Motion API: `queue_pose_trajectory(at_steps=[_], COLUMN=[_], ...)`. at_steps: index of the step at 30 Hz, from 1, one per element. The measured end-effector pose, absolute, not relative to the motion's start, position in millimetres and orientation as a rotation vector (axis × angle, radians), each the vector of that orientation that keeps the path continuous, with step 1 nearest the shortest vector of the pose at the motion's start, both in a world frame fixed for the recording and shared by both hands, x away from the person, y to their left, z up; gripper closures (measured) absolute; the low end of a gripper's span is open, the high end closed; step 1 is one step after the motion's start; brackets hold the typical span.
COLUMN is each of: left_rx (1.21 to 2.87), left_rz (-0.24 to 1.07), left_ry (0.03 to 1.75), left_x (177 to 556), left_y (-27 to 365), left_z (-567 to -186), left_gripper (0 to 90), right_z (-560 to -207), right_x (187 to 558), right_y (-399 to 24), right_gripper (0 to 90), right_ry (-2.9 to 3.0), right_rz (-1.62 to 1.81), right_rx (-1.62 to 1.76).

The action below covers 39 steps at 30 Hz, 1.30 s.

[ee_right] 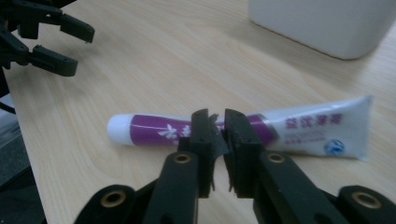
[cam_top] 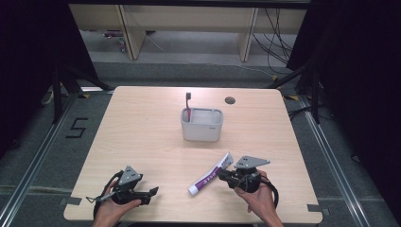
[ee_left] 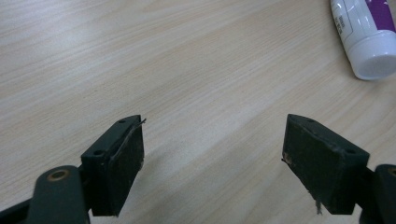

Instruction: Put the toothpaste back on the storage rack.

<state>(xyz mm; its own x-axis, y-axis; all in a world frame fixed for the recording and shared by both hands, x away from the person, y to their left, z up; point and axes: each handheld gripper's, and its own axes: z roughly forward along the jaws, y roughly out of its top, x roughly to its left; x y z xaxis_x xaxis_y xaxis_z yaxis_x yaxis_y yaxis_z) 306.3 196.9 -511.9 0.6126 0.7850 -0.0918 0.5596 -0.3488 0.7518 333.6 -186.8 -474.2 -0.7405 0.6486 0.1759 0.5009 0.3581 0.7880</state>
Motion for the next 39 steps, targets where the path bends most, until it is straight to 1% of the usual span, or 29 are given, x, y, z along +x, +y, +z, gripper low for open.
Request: queue_pose_trajectory(at_steps=[2,6,8,24,39], left_rx=[2.048,2.049,2.050,2.054,2.063], left_rz=[0.371,0.373,0.376,0.373,0.378], left_ry=[1.053,1.061,1.062,1.046,1.050], left_x=[306.4,305.7,305.9,305.9,305.5], left_y=[197.0,197.2,197.2,196.6,195.2], left_z=[-511.4,-510.8,-510.0,-510.5,-511.3], left_gripper=[20.3,20.3,20.3,20.5,20.7], right_z=[-474.8,-475.9,-476.8,-487.0,-495.2], right_x=[334.1,335.6,337.1,339.0,336.1], right_y=[-173.6,-163.3,-151.3,-104.3,-90.9], right_gripper=[86.9,88.4,89.8,90.0,90.0], right_ry=[2.485,2.509,2.525,2.630,2.709], right_rz=[1.321,1.299,1.308,1.239,1.196], right_rx=[1.043,1.006,0.954,0.876,0.823])
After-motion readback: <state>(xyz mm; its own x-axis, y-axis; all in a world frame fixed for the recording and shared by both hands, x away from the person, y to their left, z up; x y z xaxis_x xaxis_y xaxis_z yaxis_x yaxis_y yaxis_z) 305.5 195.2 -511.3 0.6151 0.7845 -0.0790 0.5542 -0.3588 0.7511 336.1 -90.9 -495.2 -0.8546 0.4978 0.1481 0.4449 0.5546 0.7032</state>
